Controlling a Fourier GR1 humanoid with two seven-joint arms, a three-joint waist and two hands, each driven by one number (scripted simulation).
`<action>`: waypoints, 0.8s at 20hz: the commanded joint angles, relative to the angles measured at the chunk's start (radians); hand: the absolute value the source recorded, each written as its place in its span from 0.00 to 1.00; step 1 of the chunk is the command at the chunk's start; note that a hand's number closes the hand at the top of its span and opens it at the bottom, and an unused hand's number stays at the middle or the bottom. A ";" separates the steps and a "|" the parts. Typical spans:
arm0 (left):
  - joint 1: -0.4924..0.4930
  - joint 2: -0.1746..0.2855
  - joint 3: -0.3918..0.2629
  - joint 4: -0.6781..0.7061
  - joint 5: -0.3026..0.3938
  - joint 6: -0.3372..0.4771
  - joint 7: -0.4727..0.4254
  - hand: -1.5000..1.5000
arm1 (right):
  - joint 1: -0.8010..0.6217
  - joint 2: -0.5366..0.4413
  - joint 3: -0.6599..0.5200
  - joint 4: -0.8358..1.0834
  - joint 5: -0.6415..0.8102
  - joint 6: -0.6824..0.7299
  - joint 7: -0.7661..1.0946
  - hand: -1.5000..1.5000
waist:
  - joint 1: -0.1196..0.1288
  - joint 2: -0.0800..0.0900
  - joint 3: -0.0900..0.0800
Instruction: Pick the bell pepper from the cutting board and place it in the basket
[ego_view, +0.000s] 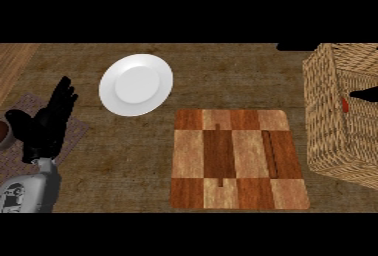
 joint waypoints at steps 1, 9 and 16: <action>-0.029 0.018 0.018 0.031 0.006 -0.005 -0.010 0.50 | -0.036 -0.070 -0.101 0.005 -0.108 0.096 0.053 0.00 | -0.007 0.001 -0.001; -0.010 0.014 0.014 0.004 0.013 -0.013 -0.003 0.50 | 0.101 -0.267 -0.234 0.061 -0.252 0.310 -0.003 0.00 | 0.006 0.009 0.002; -0.022 0.009 0.003 0.008 0.006 -0.012 0.005 0.50 | 0.262 -0.350 -0.286 0.070 -0.322 0.461 -0.139 0.00 | 0.005 0.009 0.003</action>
